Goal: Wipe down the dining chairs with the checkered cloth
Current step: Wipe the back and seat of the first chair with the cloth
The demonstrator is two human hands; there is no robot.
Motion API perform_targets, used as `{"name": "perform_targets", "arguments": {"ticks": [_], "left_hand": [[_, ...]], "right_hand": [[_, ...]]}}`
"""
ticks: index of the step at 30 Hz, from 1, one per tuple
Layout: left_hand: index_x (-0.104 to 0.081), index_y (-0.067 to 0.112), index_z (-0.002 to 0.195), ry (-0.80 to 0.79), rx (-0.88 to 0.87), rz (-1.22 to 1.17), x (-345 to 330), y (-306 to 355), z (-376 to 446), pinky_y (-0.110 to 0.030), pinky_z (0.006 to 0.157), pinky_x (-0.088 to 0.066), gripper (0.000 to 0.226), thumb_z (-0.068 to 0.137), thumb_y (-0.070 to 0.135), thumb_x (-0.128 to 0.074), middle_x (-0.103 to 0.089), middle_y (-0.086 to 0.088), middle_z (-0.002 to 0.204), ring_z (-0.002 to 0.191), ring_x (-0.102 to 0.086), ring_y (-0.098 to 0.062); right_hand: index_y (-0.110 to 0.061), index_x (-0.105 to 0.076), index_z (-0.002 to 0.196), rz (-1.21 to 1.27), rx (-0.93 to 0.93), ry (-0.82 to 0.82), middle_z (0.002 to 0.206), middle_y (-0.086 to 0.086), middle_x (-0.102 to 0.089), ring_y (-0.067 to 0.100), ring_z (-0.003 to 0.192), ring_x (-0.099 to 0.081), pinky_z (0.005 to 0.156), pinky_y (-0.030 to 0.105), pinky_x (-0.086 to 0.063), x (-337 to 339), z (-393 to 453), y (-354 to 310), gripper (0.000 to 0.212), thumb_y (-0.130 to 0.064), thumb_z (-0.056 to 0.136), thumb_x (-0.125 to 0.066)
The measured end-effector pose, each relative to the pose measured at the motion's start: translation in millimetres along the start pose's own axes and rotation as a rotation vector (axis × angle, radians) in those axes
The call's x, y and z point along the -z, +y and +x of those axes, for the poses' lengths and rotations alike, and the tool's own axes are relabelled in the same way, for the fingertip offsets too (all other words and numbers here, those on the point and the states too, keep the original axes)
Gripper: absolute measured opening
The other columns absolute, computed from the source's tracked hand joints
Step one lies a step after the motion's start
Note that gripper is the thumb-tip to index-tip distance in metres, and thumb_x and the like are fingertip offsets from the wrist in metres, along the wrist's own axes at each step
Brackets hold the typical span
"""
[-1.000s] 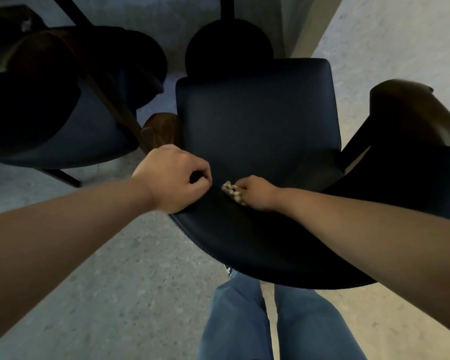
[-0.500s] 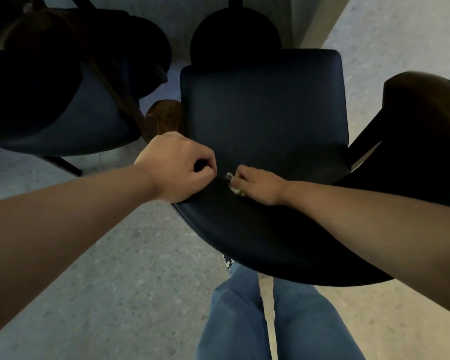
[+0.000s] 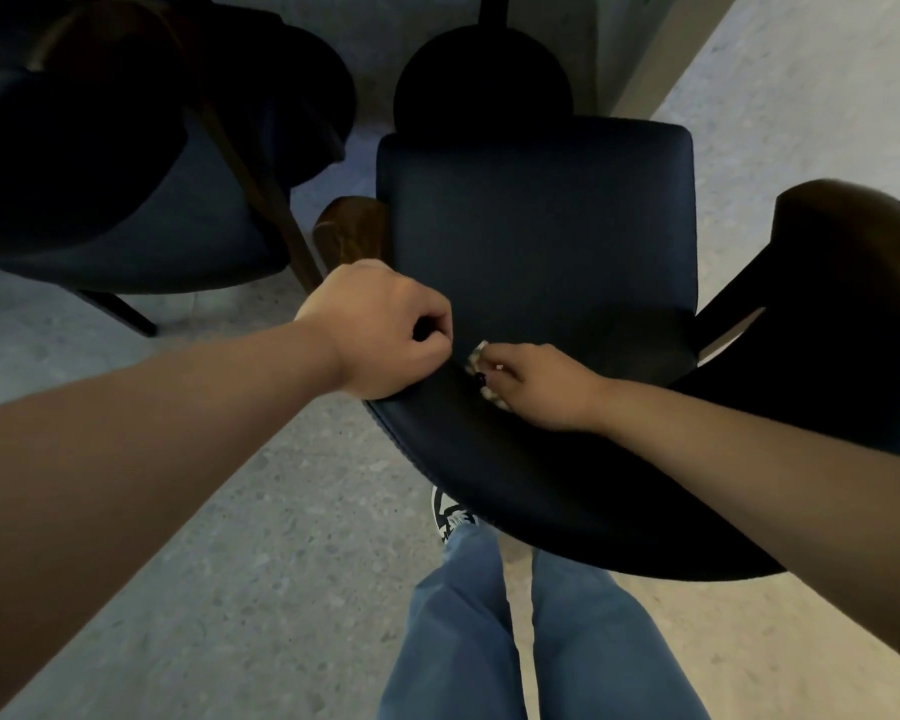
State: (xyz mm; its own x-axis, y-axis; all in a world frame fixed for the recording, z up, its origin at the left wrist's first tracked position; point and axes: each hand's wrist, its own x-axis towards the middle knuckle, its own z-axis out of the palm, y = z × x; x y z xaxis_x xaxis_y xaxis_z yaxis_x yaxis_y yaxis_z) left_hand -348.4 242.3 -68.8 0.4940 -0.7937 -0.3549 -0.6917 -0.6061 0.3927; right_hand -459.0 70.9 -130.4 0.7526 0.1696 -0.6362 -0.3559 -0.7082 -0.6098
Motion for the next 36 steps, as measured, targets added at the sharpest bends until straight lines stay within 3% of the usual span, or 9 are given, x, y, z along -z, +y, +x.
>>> {"name": "perform_targets", "arguments": {"ticks": [5,10,13,17,21,24,28,32,36], "left_hand": [[-0.066,0.037,0.084,0.008,-0.003,0.002,-2,-1,0,-0.034,0.076,-0.049,0.041,0.077,0.054,-0.03,-0.066,0.016,0.077,0.085,-0.058,-0.01],[-0.066,0.038,0.083,0.016,-0.026,0.002,-3,-3,1,-0.029,0.07,-0.041,0.047,0.075,0.058,-0.024,-0.066,0.017,0.078,0.084,-0.058,-0.007],[-0.066,0.038,0.083,0.013,-0.025,0.003,-3,-3,1,-0.03,0.07,-0.043,0.048,0.075,0.058,-0.023,-0.065,0.017,0.076,0.083,-0.057,-0.007],[-0.066,0.037,0.083,0.022,-0.03,0.014,-3,-3,0,-0.028,0.068,-0.043,0.046,0.076,0.057,-0.025,-0.064,0.016,0.074,0.082,-0.057,-0.007],[-0.066,0.037,0.084,0.013,-0.036,0.013,-2,-3,-1,-0.027,0.065,-0.039,0.041,0.08,0.054,-0.03,-0.065,0.016,0.076,0.082,-0.057,-0.007],[-0.066,0.037,0.085,0.008,-0.035,0.014,-1,-3,-1,-0.027,0.065,-0.04,0.038,0.081,0.053,-0.032,-0.064,0.016,0.076,0.081,-0.057,-0.006],[-0.066,0.038,0.084,0.026,-0.038,0.0,-2,-2,-2,-0.028,0.062,-0.036,0.034,0.083,0.051,-0.035,-0.06,0.017,0.068,0.077,-0.055,-0.008],[-0.066,0.038,0.083,0.037,-0.031,0.003,-2,-3,-1,-0.024,0.058,-0.033,0.032,0.083,0.051,-0.037,-0.058,0.018,0.068,0.076,-0.053,-0.005],[-0.067,0.038,0.084,0.04,-0.038,-0.008,-3,-3,-1,-0.025,0.06,-0.038,0.032,0.083,0.051,-0.038,-0.061,0.017,0.07,0.075,-0.057,-0.006]], "right_hand": [[-0.032,-0.045,0.073,0.001,0.121,0.061,0.065,-0.01,-0.052,0.003,0.059,-0.05,0.056,0.019,-0.036,10,-52,-25,0.025,-0.023,0.096,-0.047],[-0.026,-0.046,0.082,-0.022,0.274,0.092,0.076,-0.015,-0.053,0.005,0.061,-0.05,0.055,0.017,-0.037,14,-105,-43,0.013,-0.027,0.095,-0.046],[-0.028,-0.049,0.078,0.065,0.229,0.106,0.066,-0.014,-0.053,0.001,0.058,-0.05,0.054,0.013,-0.035,20,-103,-42,0.014,-0.025,0.092,-0.051],[-0.028,-0.058,0.073,0.032,0.016,0.373,0.069,-0.012,-0.057,0.003,0.069,-0.052,0.064,0.019,-0.034,40,-45,-15,0.016,-0.028,0.089,-0.054],[-0.017,-0.066,0.085,-0.084,-0.304,0.104,0.092,0.007,-0.063,0.025,0.09,-0.061,0.07,0.027,-0.041,30,18,24,0.032,-0.04,0.095,-0.046],[-0.015,-0.067,0.104,-0.21,-0.424,-0.168,0.115,0.009,-0.061,0.025,0.1,-0.06,0.074,0.025,-0.038,-1,35,42,0.053,-0.058,0.091,-0.04],[-0.025,-0.068,0.082,0.14,-0.5,-0.247,0.097,-0.001,-0.068,0.018,0.082,-0.065,0.072,0.027,-0.047,0,24,59,0.042,-0.063,0.081,-0.052],[-0.016,-0.07,0.102,0.248,-0.465,-0.312,0.1,0.005,-0.069,0.022,0.089,-0.066,0.085,0.033,-0.05,2,16,56,0.038,-0.046,0.093,-0.048],[-0.004,-0.065,0.101,-0.016,-0.348,-0.248,0.097,0.01,-0.058,0.02,0.086,-0.054,0.068,0.027,-0.04,6,13,46,0.031,-0.021,0.1,-0.039]]}}
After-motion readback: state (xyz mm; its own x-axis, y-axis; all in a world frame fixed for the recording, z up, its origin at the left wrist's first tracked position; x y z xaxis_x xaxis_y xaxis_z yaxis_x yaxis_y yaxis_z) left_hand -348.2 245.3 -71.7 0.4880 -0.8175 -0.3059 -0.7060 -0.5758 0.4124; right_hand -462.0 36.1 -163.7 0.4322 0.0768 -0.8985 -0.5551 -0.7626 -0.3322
